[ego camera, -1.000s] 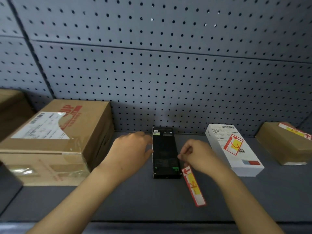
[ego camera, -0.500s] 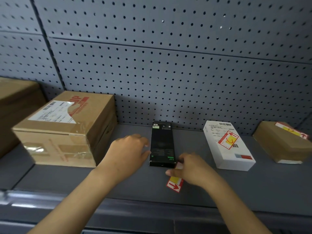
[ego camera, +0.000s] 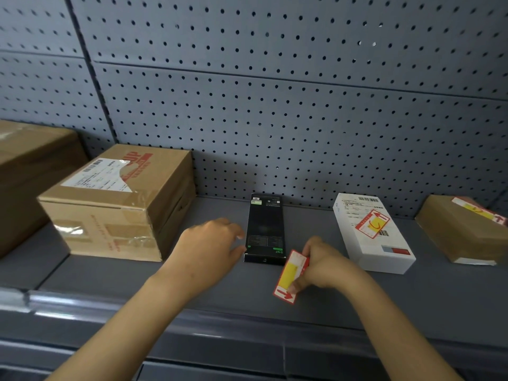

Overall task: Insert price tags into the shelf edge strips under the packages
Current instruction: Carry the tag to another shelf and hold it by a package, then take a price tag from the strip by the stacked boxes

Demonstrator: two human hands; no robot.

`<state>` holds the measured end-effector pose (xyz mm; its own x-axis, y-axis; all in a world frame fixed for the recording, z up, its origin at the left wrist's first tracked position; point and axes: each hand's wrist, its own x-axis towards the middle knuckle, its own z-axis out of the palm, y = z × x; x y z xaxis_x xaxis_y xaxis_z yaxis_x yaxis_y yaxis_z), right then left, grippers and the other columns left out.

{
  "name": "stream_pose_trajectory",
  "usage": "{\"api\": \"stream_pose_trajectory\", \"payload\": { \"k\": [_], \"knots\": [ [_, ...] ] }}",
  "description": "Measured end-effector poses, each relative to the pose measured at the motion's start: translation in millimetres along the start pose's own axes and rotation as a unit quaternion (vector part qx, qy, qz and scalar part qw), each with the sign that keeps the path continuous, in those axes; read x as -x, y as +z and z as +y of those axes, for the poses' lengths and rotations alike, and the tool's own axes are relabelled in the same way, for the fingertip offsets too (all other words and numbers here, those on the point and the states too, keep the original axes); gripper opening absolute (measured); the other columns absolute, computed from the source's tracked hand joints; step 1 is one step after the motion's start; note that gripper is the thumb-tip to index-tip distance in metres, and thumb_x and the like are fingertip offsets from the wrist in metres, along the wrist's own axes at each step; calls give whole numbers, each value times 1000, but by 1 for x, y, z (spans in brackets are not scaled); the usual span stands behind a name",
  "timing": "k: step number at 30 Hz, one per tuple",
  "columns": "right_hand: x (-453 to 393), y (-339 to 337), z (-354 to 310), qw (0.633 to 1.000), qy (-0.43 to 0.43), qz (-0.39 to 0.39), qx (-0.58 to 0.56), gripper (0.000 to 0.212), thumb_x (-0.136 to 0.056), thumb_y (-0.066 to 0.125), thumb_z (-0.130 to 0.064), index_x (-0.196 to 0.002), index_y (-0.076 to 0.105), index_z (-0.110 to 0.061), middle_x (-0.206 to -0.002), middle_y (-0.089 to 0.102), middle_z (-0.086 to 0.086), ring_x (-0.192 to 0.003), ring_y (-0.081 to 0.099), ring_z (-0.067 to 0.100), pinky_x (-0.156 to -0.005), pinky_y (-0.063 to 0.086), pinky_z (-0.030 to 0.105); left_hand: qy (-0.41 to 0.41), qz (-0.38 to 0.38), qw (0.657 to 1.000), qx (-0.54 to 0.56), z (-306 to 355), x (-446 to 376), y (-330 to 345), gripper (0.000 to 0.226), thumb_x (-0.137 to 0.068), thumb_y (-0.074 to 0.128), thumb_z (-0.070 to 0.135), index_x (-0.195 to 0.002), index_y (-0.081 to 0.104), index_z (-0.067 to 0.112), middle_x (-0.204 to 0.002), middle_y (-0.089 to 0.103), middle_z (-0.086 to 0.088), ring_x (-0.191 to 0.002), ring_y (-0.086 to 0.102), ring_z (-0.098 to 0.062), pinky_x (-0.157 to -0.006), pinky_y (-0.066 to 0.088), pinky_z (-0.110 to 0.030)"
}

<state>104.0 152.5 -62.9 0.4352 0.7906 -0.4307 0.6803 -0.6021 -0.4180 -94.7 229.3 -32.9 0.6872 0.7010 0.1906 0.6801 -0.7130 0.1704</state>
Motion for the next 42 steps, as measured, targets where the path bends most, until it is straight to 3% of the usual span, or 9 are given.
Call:
{"api": "stream_pose_trajectory", "payload": {
  "k": [8, 14, 16, 19, 23, 27, 30, 35, 42],
  "knots": [
    [18, -17, -10, 975, -64, 144, -156, 33, -73, 77, -6, -96, 57, -17, -94, 69, 5, -83, 66, 21, -74, 56, 39, -40, -1, 999, 6, -7, 24, -5, 26, -91, 51, 38, -114, 60, 30, -109, 62, 9, -97, 61, -14, -81, 52, -30],
    [54, -17, -77, 911, -247, 309, -113, 12, -83, 69, -17, -94, 74, -22, -87, 63, 3, -72, 58, 11, -57, 40, 15, -92, 11, 996, 3, -45, 61, -24, 25, -91, 51, 35, -112, 61, 27, -109, 63, 5, -95, 62, -18, -81, 52, -33],
    [66, -2, -111, 895, -315, 287, -133, 11, -84, 68, -20, -92, 73, -25, -78, 64, -6, -66, 58, 2, -56, 43, 10, -114, 17, 993, -3, -63, 79, -33, 27, -92, 50, 35, -115, 60, 27, -112, 62, 5, -98, 61, -18, -82, 52, -32],
    [77, 27, -159, 881, -387, 216, -163, 11, -86, 65, -19, -94, 73, -23, -73, 68, -11, -65, 64, 3, -64, 56, 23, -164, 24, 986, -15, -94, 108, -49, 27, -92, 48, 39, -117, 57, 32, -114, 59, 9, -100, 60, -17, -80, 48, -31],
    [94, 82, -235, 866, -465, 105, -153, 27, -90, 56, -2, -96, 74, -22, -87, 67, -15, -73, 57, -17, -63, 43, 0, -242, 47, 968, -34, -157, 173, -74, 22, -92, 49, 38, -111, 58, 33, -112, 60, 10, -101, 59, -15, -75, 46, -28],
    [113, 139, -306, 852, -497, 26, -160, 42, -92, 43, 1, -98, 74, -26, -88, 70, -8, -67, 61, -1, -55, 48, 14, -313, 50, 947, -54, -213, 242, -100, 24, -91, 48, 36, -113, 58, 34, -112, 60, 10, -104, 59, -15, -79, 49, -31],
    [125, 180, -349, 845, -504, -12, -180, 35, -88, 47, -4, -91, 76, -24, -65, 68, -6, -41, 46, 2, -40, 29, 11, -353, 47, 932, -67, -249, 289, -113, 23, -91, 47, 34, -111, 59, 31, -110, 60, 8, -103, 60, -16, -78, 50, -32],
    [132, 237, -413, 826, -529, -67, -183, 23, -83, 66, -6, -85, 75, -27, -76, 71, -16, -67, 64, -5, -62, 49, 7, -395, 38, 914, -82, -299, 333, -125, 26, -92, 48, 38, -116, 57, 36, -114, 59, 13, -104, 59, -12, -74, 46, -28],
    [97, 273, -497, 826, -535, -71, -165, 17, -81, 70, -8, -85, 63, -23, -78, 70, -5, -65, 64, 3, -57, 49, 11, -401, 53, 911, -83, -377, 329, -134, 24, -92, 48, 39, -113, 58, 35, -110, 60, 12, -99, 59, -12, -69, 37, -24]
  ]
}}
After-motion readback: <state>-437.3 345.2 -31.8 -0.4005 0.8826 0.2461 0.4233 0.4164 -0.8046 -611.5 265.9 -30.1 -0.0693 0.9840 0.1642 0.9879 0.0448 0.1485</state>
